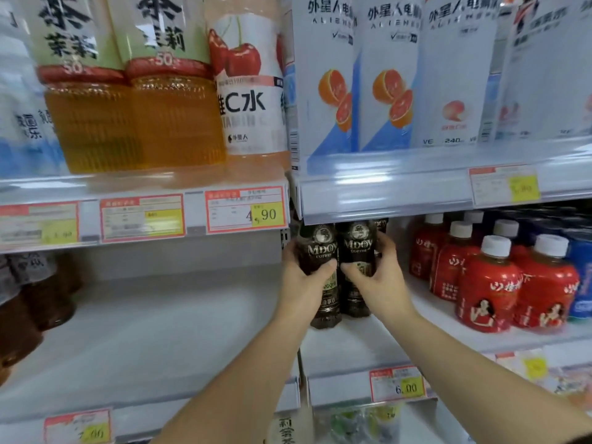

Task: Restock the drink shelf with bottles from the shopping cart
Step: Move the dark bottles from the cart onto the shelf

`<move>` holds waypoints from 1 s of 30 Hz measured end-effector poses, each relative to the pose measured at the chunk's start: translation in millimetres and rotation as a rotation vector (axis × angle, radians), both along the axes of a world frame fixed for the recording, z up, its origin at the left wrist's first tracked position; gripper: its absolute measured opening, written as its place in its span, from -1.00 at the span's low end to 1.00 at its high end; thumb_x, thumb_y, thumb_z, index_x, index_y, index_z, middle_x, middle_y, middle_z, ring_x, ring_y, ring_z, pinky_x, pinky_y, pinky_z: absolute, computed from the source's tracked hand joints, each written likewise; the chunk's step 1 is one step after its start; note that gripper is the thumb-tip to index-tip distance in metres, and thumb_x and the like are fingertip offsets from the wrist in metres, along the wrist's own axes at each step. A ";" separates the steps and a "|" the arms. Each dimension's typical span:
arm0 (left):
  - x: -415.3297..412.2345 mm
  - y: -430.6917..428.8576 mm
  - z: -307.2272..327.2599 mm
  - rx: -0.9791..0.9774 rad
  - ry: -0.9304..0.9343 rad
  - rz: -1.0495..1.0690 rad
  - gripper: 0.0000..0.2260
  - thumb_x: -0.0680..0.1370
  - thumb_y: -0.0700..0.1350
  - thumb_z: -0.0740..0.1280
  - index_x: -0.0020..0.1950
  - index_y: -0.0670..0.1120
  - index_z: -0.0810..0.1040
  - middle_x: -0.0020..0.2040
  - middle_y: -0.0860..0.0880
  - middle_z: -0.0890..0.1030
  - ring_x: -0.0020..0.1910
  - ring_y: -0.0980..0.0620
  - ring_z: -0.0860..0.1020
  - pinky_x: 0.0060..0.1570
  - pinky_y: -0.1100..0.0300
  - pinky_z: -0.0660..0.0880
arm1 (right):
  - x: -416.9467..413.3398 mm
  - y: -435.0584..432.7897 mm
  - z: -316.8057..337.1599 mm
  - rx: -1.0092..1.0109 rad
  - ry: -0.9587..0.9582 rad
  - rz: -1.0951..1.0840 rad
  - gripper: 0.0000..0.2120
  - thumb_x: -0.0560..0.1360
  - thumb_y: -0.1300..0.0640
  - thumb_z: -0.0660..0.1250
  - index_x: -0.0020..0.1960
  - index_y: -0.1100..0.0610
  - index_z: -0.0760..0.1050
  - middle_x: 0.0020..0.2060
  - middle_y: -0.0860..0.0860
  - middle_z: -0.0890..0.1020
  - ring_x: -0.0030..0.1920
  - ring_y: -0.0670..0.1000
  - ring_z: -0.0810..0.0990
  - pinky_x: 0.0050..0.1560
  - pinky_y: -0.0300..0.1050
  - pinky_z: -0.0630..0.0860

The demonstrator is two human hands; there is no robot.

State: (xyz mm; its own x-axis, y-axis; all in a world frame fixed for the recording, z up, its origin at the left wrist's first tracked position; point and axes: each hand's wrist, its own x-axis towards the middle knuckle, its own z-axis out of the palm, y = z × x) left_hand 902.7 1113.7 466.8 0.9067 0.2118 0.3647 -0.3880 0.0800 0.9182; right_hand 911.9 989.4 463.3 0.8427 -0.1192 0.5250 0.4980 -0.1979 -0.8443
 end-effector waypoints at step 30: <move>32.0 21.5 -34.1 0.550 0.144 -0.067 -0.40 0.52 -0.34 0.26 0.47 -0.04 0.08 0.19 0.01 0.45 0.16 0.06 0.43 0.17 0.15 0.41 | 34.0 -9.2 -30.5 -0.508 0.230 -0.069 -0.29 0.32 0.19 0.50 0.37 0.13 0.22 0.20 0.10 0.54 0.21 0.12 0.51 0.12 -0.07 0.45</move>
